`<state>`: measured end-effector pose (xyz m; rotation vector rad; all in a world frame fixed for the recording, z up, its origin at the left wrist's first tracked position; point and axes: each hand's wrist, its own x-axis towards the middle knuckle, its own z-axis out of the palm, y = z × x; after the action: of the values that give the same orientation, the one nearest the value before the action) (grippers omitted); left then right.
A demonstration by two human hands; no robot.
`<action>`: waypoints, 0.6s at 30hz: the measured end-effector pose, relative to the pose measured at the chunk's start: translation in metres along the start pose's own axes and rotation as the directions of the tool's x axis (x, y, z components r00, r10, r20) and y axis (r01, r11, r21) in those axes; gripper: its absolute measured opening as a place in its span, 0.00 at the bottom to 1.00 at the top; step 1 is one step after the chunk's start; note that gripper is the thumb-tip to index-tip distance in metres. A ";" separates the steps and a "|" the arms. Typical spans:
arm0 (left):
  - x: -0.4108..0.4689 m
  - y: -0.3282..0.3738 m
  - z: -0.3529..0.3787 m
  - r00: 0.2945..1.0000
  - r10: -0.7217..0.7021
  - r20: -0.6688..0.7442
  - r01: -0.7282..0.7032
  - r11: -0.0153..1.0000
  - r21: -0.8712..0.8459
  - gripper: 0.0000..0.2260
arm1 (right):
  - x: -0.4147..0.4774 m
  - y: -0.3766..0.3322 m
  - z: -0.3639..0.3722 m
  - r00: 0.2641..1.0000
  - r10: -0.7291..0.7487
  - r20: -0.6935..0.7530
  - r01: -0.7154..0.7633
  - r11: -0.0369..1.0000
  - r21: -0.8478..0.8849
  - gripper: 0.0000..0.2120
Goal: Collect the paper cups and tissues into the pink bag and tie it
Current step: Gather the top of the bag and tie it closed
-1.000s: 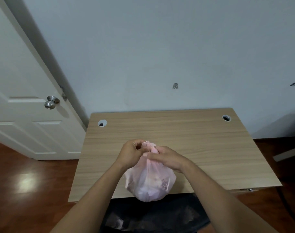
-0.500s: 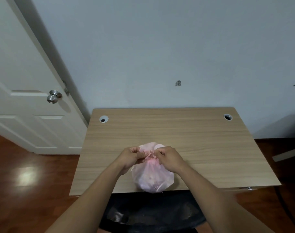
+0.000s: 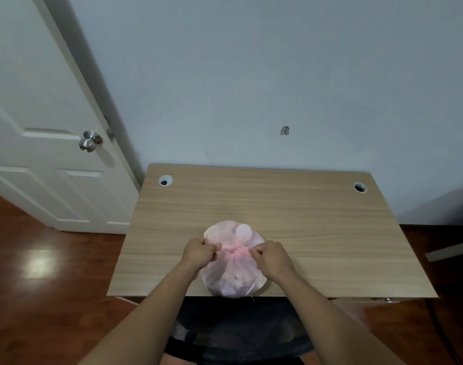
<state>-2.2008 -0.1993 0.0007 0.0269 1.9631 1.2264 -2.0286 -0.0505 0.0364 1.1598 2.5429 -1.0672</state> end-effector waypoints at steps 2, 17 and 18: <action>-0.003 -0.005 0.003 1.000 0.008 -0.021 -0.007 0.999 0.043 0.08 | -0.001 -0.003 0.003 1.000 0.003 -0.003 -0.003 1.000 0.009 0.23; -0.039 -0.023 0.017 0.810 0.539 0.232 -0.587 0.732 0.346 0.12 | 0.007 -0.005 0.002 0.992 -0.016 0.126 -0.049 0.870 0.491 0.18; -0.040 -0.023 0.019 0.810 0.544 0.221 -0.587 0.735 0.341 0.10 | 0.008 -0.007 0.000 0.991 -0.019 0.136 -0.053 0.861 0.506 0.18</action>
<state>-2.1529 -0.2135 0.0035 0.9521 2.1475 1.1257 -2.0389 -0.0487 0.0372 1.1557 2.1979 -1.8215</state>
